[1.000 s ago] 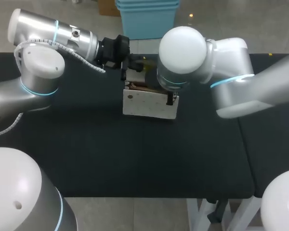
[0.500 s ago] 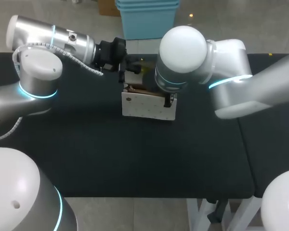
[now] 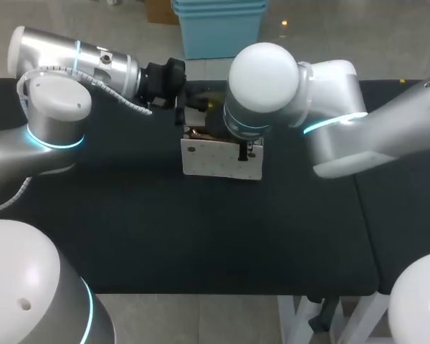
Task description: Pick up the bag, open it, inspect its contents, close it, and place it on the opposite side
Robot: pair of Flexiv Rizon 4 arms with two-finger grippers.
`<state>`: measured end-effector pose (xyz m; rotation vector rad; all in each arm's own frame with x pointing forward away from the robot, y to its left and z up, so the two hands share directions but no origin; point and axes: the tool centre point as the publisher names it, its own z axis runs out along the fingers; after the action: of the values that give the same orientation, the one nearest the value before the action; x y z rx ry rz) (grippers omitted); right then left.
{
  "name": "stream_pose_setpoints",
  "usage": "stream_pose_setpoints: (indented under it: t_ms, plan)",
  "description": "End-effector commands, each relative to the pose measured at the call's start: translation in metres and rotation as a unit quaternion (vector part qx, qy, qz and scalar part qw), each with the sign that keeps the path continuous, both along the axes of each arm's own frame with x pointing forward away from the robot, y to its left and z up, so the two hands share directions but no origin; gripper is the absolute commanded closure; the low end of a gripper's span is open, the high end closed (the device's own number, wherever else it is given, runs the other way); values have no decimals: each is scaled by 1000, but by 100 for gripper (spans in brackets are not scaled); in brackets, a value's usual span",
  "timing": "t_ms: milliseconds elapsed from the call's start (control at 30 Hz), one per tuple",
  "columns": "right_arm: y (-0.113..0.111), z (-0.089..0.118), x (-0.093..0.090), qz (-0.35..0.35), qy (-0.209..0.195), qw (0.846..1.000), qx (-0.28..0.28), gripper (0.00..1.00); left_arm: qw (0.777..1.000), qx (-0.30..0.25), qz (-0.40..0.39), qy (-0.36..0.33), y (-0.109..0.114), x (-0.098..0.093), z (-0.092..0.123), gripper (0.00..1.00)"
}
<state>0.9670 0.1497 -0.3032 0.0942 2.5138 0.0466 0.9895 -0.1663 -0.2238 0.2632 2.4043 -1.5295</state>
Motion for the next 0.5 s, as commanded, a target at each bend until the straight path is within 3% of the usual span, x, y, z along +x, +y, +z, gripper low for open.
stream_pose_setpoints:
  t_ms: [33, 500]
  plan:
    - [19, -7, 10, -8, 0, 1000, -9, 100, 1000, -4, 1, -2, -9, -8, 2, 100]
    - [17, -29, 0, -4, 38, 999, -9, 100, 1000, -8, 5, -2, -5, -7, 1, 100]
